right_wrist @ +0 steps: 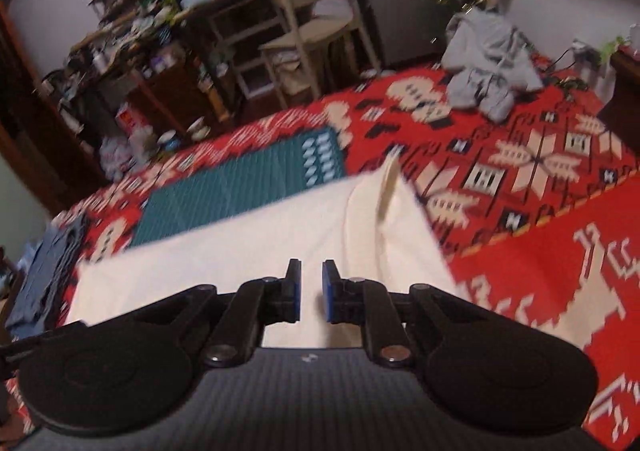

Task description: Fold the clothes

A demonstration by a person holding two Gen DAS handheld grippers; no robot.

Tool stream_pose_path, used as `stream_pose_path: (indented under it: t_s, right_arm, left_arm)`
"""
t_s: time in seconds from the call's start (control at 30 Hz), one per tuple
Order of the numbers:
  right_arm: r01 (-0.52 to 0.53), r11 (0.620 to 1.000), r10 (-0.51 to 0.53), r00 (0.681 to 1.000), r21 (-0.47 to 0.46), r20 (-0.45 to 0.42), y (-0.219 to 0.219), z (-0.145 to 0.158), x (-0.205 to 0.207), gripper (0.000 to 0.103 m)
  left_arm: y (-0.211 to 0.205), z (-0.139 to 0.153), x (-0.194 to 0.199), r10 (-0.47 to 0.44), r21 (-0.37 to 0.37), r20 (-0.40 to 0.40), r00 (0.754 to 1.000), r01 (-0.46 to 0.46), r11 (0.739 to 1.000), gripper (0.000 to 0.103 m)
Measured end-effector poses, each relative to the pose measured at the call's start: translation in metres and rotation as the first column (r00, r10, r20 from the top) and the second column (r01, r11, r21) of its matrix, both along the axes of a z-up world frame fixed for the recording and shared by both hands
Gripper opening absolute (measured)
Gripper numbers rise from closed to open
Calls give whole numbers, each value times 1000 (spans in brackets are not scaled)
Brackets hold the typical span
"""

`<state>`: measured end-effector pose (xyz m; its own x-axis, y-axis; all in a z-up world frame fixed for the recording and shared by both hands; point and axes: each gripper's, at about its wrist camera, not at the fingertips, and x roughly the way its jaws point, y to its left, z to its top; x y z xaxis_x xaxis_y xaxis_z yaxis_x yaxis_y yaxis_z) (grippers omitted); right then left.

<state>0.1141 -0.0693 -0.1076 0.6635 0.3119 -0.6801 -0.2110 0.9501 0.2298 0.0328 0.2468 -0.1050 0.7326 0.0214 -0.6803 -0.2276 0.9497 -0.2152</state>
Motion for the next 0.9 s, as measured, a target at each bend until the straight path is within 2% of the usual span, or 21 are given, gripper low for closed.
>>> stream_pose_path:
  t_s: [0.1, 0.17, 0.37, 0.5, 0.63, 0.8, 0.9]
  right_arm:
    - [31, 999, -31, 999, -8, 38, -1, 1, 11, 14]
    - [52, 999, -51, 997, -12, 64, -2, 2, 18, 13]
    - [-2, 998, 8, 995, -61, 99, 19, -15, 47, 14]
    - [-36, 992, 47, 995, -117, 89, 32, -25, 52, 13]
    - [-58, 983, 74, 994, -175, 81, 43, -24, 44, 13]
    - [-86, 977, 93, 995, -197, 30, 40, -18, 26, 13]
    - [-97, 977, 95, 995, -189, -19, 33, -12, 14, 8]
  left_arm:
    - [6, -3, 16, 16, -8, 11, 1000, -16, 1000, 3]
    - [6, -7, 26, 22, 16, -5, 1000, -22, 1000, 3]
    - [5, -18, 47, 19, 98, -6, 1000, -18, 995, 3]
    - [10, -22, 50, 38, 72, -5, 999, -37, 997, 6]
    - [8, -20, 46, 44, 78, -9, 999, -43, 996, 6]
    - [8, -17, 34, 69, 57, -30, 997, -67, 996, 6]
    - [9, -15, 20, 62, 40, -59, 996, -60, 997, 6]
